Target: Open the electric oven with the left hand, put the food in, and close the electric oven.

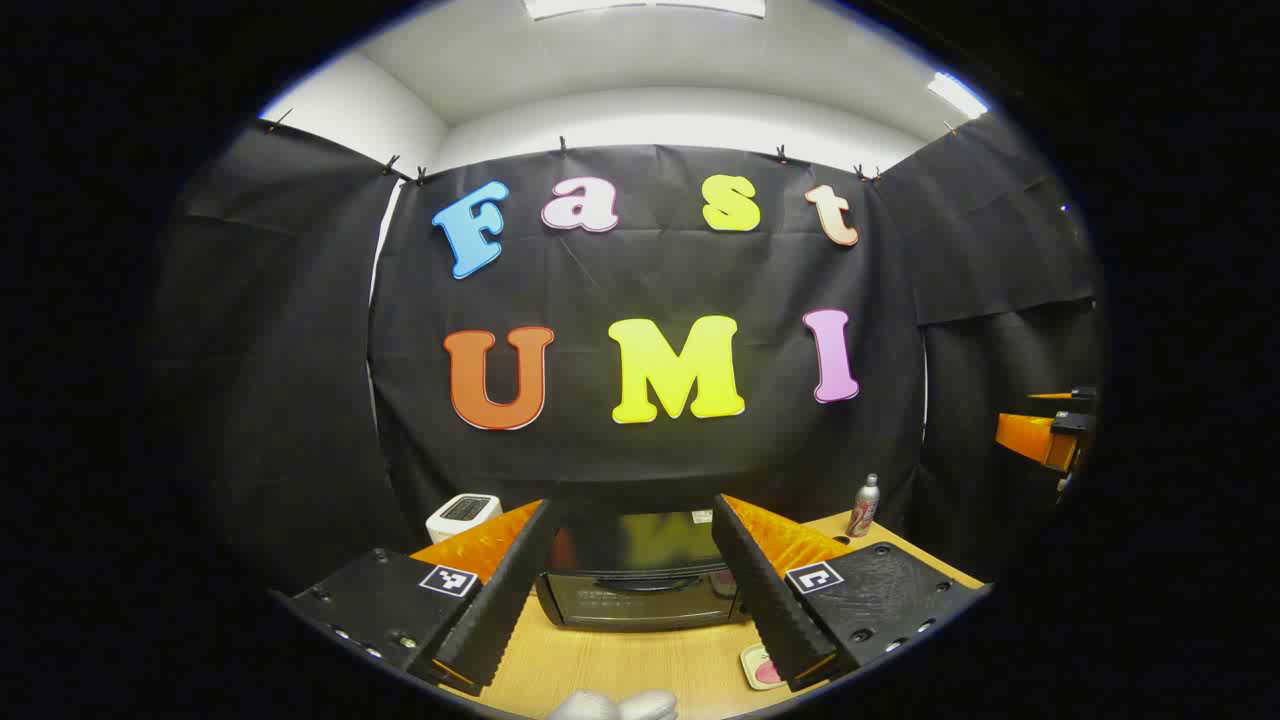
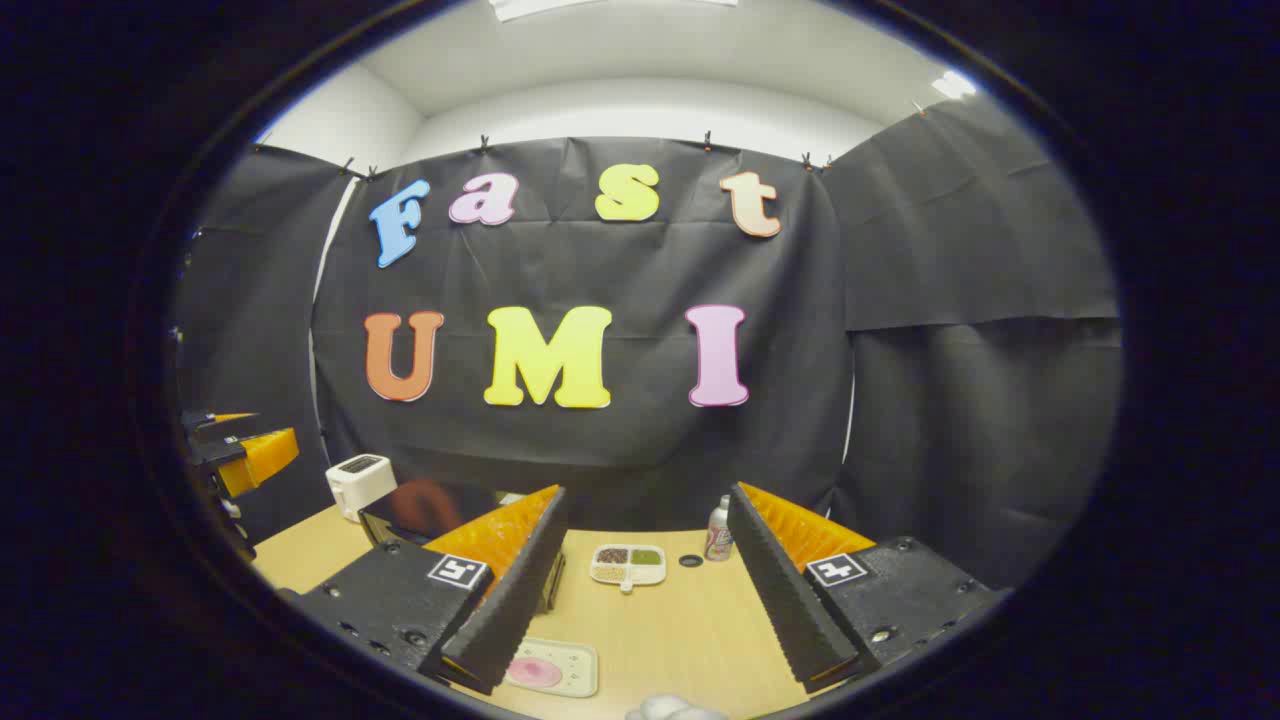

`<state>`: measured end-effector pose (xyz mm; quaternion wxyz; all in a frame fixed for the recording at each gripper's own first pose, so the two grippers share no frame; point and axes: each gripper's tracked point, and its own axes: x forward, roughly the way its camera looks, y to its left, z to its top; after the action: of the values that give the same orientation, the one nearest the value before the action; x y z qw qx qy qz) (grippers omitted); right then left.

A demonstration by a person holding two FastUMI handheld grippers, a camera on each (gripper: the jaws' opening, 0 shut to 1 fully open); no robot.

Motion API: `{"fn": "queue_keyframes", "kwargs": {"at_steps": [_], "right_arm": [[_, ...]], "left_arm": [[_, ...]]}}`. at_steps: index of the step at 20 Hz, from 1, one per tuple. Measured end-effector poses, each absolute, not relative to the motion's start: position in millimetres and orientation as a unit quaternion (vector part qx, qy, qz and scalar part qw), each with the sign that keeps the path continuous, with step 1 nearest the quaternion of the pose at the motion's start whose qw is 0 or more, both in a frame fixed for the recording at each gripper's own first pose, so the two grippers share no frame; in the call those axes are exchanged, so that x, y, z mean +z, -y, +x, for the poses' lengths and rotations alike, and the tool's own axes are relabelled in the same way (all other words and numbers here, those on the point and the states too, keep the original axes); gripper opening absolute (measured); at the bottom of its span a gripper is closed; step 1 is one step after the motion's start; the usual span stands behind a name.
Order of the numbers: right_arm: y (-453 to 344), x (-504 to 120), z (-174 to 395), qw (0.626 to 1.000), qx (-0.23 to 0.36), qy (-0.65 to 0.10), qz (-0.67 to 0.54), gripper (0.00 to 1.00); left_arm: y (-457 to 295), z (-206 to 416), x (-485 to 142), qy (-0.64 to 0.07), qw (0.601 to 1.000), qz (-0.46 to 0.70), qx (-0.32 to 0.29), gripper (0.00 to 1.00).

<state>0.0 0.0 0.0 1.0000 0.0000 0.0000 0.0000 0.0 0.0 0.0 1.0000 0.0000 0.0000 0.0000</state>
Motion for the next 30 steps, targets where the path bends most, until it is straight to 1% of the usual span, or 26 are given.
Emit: {"fn": "queue_keyframes", "kwargs": {"at_steps": [8,15,17,18,19,21,22,23,24,30], "right_arm": [[4,-1,-1,1.000,-0.009,-0.002,0.005,0.96],[-2,0,0,1.000,-0.002,-0.006,-0.002,0.97],[-2,2,-2,1.000,0.000,-0.007,-0.007,0.96],[-2,3,-2,1.000,0.001,-0.007,-0.008,1.00],[-2,4,-3,1.000,0.002,-0.009,-0.009,0.96],[0,4,-4,1.000,0.000,-0.013,-0.013,0.96],[1,4,-5,1.000,-0.001,-0.016,-0.014,1.00],[1,3,-6,1.000,-0.002,-0.019,-0.015,0.97],[2,1,-6,1.000,-0.003,-0.024,-0.015,0.96],[16,-5,-11,0.998,-0.028,-0.042,-0.029,0.96]], "left_arm": [[3,6,-6,-0.001,1.000,-0.004,-0.003,0.96],[4,24,-24,-0.005,1.000,0.010,-0.002,0.96],[8,35,-38,-0.007,1.000,0.008,-0.003,0.96],[10,42,-47,-0.013,1.000,0.008,-0.004,0.96],[13,50,-58,-0.018,1.000,0.005,-0.005,0.96],[18,67,-81,-0.036,0.999,0.001,-0.009,0.96],[20,77,-92,-0.042,0.999,0.000,-0.010,0.96],[22,85,-105,-0.054,0.998,0.001,-0.012,0.97],[25,95,-119,-0.064,0.998,0.001,-0.017,0.96],[28,148,-183,-0.116,0.993,0.011,-0.020,0.97]]}}
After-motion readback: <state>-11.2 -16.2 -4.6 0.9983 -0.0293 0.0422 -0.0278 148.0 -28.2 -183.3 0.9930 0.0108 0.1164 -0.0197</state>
